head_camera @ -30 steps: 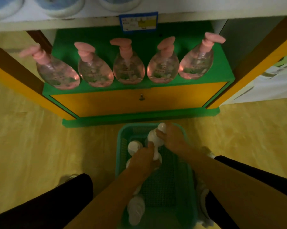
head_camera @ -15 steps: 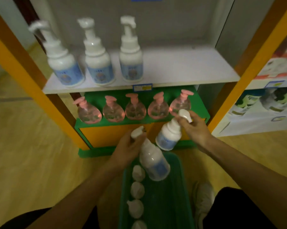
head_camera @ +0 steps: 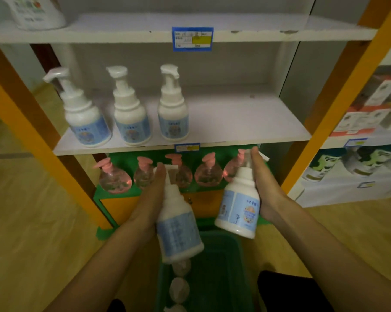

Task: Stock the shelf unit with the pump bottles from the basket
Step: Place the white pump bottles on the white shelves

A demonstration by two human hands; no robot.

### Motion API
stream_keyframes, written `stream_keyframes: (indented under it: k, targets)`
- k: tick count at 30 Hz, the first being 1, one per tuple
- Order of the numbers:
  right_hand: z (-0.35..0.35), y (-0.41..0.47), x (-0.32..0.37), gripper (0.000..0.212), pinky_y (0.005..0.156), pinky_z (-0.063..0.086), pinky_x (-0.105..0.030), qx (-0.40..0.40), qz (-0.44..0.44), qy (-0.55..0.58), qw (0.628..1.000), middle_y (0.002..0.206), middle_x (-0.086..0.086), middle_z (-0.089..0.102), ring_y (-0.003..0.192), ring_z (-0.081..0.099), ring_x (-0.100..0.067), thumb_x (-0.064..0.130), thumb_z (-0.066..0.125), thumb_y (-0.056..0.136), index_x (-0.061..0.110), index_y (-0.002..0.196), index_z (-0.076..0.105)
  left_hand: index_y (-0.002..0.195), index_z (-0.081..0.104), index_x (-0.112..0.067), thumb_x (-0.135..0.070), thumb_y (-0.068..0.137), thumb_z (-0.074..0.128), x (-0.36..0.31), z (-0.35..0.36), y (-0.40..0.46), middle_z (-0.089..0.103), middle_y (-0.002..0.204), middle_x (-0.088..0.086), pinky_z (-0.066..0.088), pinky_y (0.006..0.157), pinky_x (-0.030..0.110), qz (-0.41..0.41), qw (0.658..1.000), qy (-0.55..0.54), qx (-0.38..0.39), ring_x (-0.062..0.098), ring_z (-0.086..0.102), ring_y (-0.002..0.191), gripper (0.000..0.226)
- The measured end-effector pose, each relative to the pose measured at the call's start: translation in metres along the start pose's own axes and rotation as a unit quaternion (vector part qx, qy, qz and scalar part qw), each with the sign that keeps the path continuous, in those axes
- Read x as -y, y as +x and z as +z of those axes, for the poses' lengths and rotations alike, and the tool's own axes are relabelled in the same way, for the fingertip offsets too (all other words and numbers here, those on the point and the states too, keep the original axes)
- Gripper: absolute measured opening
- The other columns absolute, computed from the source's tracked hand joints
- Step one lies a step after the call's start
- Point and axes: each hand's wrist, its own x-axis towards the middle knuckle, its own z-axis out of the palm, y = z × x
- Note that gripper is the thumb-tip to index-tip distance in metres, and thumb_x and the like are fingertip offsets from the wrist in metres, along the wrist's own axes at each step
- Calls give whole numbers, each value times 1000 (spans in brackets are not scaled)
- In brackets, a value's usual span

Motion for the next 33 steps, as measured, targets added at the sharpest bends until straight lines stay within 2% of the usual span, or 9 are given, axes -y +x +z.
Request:
stream_keyframes:
  k: [5, 8, 14, 20, 24, 26, 28, 30, 33]
  targets:
    - [4, 6, 3, 55, 63, 53, -33, -19, 35, 20, 999, 72, -8, 63, 59, 63, -22, 74, 46, 81, 20, 86, 53, 103, 60, -16, -73, 68, 47, -2, 4, 4, 64, 76, 11, 54, 69, 38, -11, 1000, -14, -8, 23, 64, 67, 68]
    - [9, 4, 1, 52, 58, 52, -30, -22, 63, 1, 998, 70, -8, 59, 54, 60, -21, 67, 49, 83, 16, 90, 50, 101, 58, -18, -68, 80, 44, -1, 6, 5, 63, 67, 7, 53, 65, 35, -25, 999, -20, -1, 20, 63, 60, 56]
    - [15, 0, -5, 33, 56, 54, -29, -5, 70, -42, 997, 62, -5, 60, 54, 61, -21, 40, 59, 82, 14, 100, 49, 101, 57, -20, -62, 85, 47, 2, 8, 11, 63, 55, 4, 52, 52, 30, -29, 999, -17, -24, 18, 63, 50, 46]
    - [19, -3, -7, 41, 60, 57, -34, -9, 46, -38, 998, 67, -6, 70, 61, 68, -23, 52, 67, 79, 18, 98, 56, 114, 56, -21, -43, 92, 47, 7, 6, 21, 64, 75, 6, 50, 51, 27, 11, 998, 25, -64, 14, 65, 54, 33]
    - [23, -4, -3, 62, 61, 57, -35, -32, 25, 19, 999, 71, -8, 65, 61, 65, -24, 60, 65, 76, 20, 122, 50, 109, 57, -19, -44, 89, 51, 6, 5, 25, 69, 68, 5, 52, 53, 29, 0, 997, 28, -77, 19, 68, 58, 32]
    - [23, -5, -1, 65, 66, 56, -38, -30, 10, 43, 999, 76, -8, 63, 63, 64, -23, 62, 60, 79, 23, 130, 47, 108, 59, -18, -45, 89, 50, 6, 6, 28, 68, 74, 7, 53, 61, 32, 3, 996, 31, -81, 21, 67, 64, 33]
    - [23, -9, 1, 60, 67, 56, -38, -25, -2, 50, 998, 78, -8, 64, 64, 65, -23, 64, 56, 80, 22, 122, 51, 104, 61, -20, -44, 90, 48, 5, 7, 29, 67, 82, 8, 53, 60, 31, 8, 996, 32, -88, 20, 67, 65, 31]
    - [25, -10, 6, 55, 66, 57, -37, -49, -27, 35, 998, 75, -8, 67, 63, 66, -23, 67, 53, 80, 18, 105, 56, 98, 63, -22, -44, 88, 51, 5, 8, 28, 68, 78, 7, 53, 51, 28, 4, 997, 10, -82, 17, 68, 58, 27]
    - [32, -8, 22, 52, 56, 57, -32, -118, -105, 6, 987, 70, -6, 70, 59, 70, -20, 67, 51, 83, 18, 95, 59, 96, 63, -21, -41, 88, 54, 3, 10, 30, 67, 65, 2, 50, 44, 24, 4, 997, -17, -75, 12, 66, 48, 24]
